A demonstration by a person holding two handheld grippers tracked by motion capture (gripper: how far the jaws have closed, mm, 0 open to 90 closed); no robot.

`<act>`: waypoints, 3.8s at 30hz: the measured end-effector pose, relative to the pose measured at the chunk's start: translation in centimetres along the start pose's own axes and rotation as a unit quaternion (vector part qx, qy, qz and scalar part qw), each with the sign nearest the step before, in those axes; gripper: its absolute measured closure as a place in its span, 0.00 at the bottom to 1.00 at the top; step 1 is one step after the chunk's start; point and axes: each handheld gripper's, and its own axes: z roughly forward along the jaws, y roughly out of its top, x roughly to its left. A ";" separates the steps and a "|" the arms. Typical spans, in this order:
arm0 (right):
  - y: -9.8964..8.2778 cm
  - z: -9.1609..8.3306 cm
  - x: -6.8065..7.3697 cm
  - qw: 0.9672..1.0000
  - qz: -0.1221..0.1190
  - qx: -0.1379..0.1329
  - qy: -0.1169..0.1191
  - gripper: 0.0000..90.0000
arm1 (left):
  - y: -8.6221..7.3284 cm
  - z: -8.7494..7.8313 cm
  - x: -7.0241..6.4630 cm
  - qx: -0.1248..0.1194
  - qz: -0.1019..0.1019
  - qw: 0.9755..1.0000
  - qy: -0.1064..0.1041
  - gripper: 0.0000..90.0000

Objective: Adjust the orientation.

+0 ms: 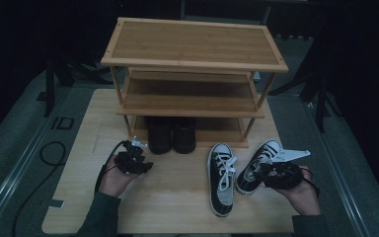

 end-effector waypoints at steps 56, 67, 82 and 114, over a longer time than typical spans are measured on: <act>4.9 8.2 4.9 0.986 -0.067 0.155 0.014 0.77 | 0.0 0.1 0.0 0.001 -0.001 1.000 -0.004 0.62; 5.3 8.5 4.8 0.987 -0.086 0.137 0.022 0.89 | -0.1 0.1 0.0 0.001 -0.002 1.000 -0.003 0.62; 6.0 7.3 4.3 0.986 -0.092 0.126 0.053 0.69 | -0.1 0.2 0.1 0.003 -0.001 1.000 -0.003 0.62; 6.0 3.5 1.3 0.994 -0.050 0.095 0.011 0.62 | -0.1 0.3 0.3 0.002 -0.013 1.000 -0.006 0.63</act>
